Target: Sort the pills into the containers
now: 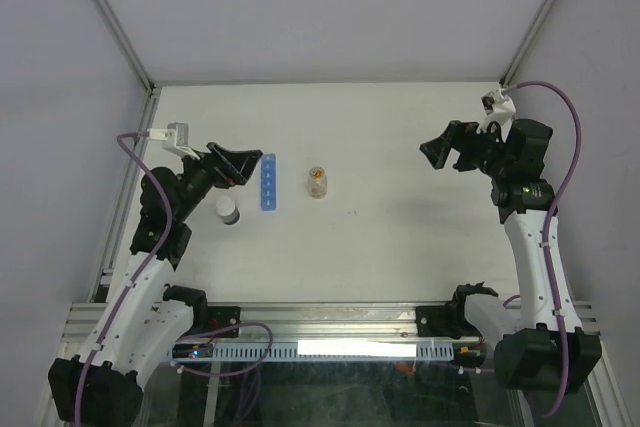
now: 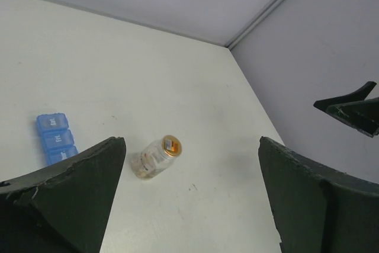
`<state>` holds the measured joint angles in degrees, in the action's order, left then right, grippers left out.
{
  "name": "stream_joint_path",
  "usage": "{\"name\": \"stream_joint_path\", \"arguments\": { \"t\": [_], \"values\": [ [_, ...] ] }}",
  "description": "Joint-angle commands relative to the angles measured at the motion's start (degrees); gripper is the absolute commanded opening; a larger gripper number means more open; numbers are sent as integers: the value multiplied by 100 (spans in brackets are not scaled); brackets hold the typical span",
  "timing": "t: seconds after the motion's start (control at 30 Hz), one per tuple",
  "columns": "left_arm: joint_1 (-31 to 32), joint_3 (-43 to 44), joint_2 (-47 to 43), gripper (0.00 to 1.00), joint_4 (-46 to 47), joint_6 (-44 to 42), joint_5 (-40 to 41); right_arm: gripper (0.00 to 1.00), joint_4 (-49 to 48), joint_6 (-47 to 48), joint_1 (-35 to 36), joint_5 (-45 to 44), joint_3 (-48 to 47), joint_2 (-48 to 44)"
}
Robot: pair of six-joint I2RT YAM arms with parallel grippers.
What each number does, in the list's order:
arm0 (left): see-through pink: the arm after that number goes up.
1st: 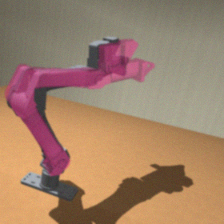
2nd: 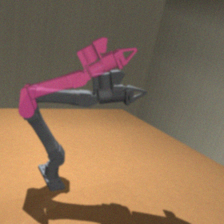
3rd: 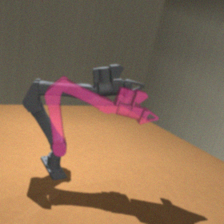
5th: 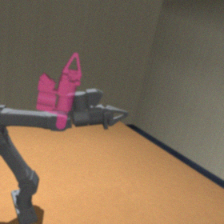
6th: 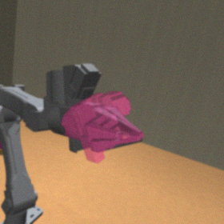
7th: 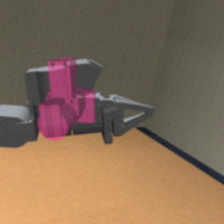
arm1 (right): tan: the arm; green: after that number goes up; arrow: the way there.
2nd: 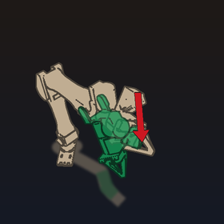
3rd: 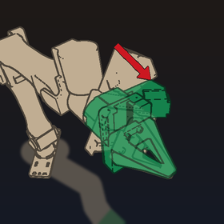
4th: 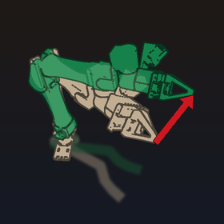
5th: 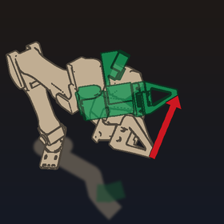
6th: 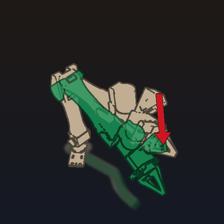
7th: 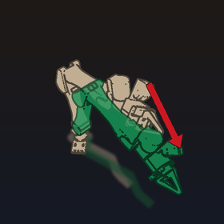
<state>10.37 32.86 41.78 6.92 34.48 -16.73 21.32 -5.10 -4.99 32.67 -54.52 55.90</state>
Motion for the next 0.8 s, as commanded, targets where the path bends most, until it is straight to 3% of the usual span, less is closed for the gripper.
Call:
{"name": "stream_joint_path", "arguments": {
  "t": [0.0, 0.2, 0.4, 0.53, 0.63, 0.77],
  "values": [
    [-102, -4, 170, 99, 578, 277, -599, 100, -182, -166, 30, -187, -277, -66],
    [-157, -254, 398, 99, 994, 242, -724, 100, -416, 42, 53, 70, -349, 95],
    [-187, -362, 607, 99, 1108, 223, -658, 100, -208, 1345, 689, 486, -335, 238],
    [-195, -146, 699, 99, 482, 96, -429, 100, 96, 2092, 1016, 1808, -290, 465],
    [-200, 42, 685, 99, -185, -96, 43, 100, -149, 2038, 1131, 2666, -151, 720],
    [-201, 131, 813, 97, -665, -208, 684, 100, 367, 2650, 1549, 2479, -387, 1135]
  ]
}}
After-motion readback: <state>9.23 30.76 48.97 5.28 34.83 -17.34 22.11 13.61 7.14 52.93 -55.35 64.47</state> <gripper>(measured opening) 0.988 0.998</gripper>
